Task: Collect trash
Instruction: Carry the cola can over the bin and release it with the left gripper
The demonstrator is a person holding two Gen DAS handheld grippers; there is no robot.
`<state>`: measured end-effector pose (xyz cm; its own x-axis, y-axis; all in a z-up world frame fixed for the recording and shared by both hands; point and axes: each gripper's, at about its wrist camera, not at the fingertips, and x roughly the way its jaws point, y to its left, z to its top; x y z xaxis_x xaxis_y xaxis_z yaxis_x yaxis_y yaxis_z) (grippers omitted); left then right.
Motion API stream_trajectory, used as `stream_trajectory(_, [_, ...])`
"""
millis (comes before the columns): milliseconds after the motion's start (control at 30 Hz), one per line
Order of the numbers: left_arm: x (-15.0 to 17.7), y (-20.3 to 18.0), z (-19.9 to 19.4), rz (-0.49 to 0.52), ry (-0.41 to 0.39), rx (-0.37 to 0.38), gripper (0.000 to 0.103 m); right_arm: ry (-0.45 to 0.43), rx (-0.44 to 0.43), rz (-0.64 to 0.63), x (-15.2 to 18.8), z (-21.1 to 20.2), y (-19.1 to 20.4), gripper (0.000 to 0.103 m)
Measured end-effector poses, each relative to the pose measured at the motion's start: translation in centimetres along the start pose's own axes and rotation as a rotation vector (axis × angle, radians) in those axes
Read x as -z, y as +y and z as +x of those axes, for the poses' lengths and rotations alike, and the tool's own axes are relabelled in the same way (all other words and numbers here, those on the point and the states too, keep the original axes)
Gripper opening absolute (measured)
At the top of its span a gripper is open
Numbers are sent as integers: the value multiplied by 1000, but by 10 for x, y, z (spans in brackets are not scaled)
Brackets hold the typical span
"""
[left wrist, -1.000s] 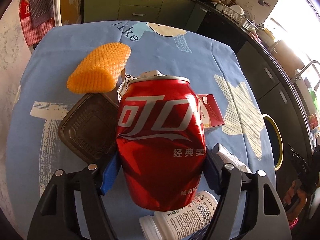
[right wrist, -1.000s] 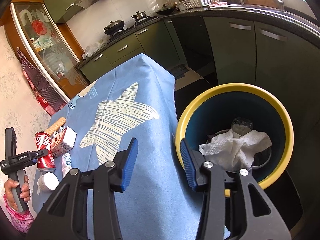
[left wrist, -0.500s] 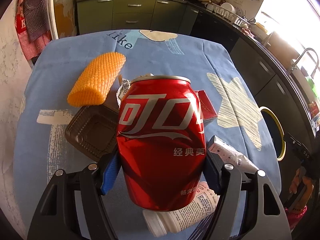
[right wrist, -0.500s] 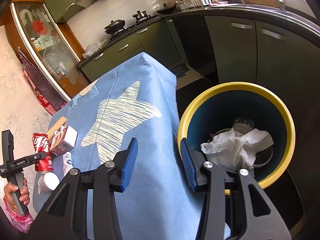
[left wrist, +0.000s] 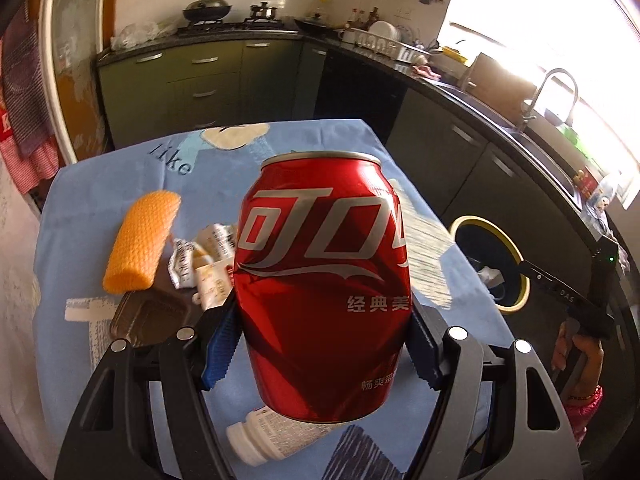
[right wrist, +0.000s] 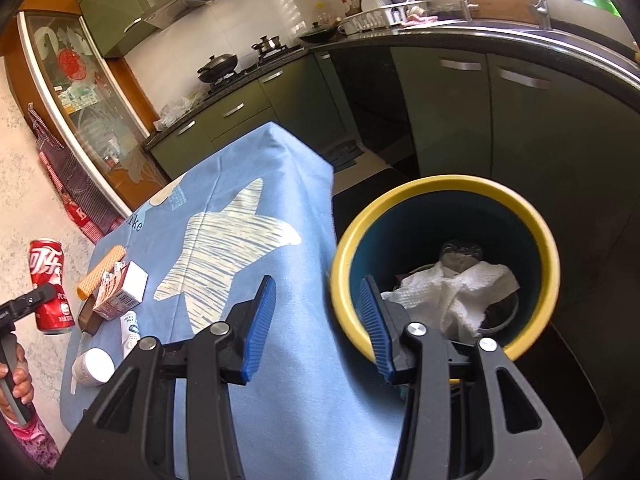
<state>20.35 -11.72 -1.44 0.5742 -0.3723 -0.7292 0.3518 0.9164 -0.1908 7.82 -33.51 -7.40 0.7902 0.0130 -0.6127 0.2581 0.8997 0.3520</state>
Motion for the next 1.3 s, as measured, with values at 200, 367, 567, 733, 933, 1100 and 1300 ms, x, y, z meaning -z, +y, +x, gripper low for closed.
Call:
stream_trajectory(200, [-26,-64,10,130,-7,111,71,-62,92,59,7,-28,-35,42])
stream_trajectory(367, [-43,-128,31,214,13,220,71,-102,139,138,16,-49,-75,42])
stream_trajectory(567, [-54,-211,78,289,66,332,71,-121,158,195,28,-65,-107,42])
stream_trajectory(733, [-61,-270,138,307,141,397,71,-130,164,224,36,-73,-121,44])
stream_trajectory(933, [-67,-306,185,332,138,361,85,-131,152,240,39,-74,-128,46])
stream_trajectory(1100, [-67,-297,154,320,87,355,88,-123,146,238,38,-70,-127,47])
stream_trajectory(1300, [-63,-250,81,293,-38,332,94,-99,128,216,36,-58,-116,47])
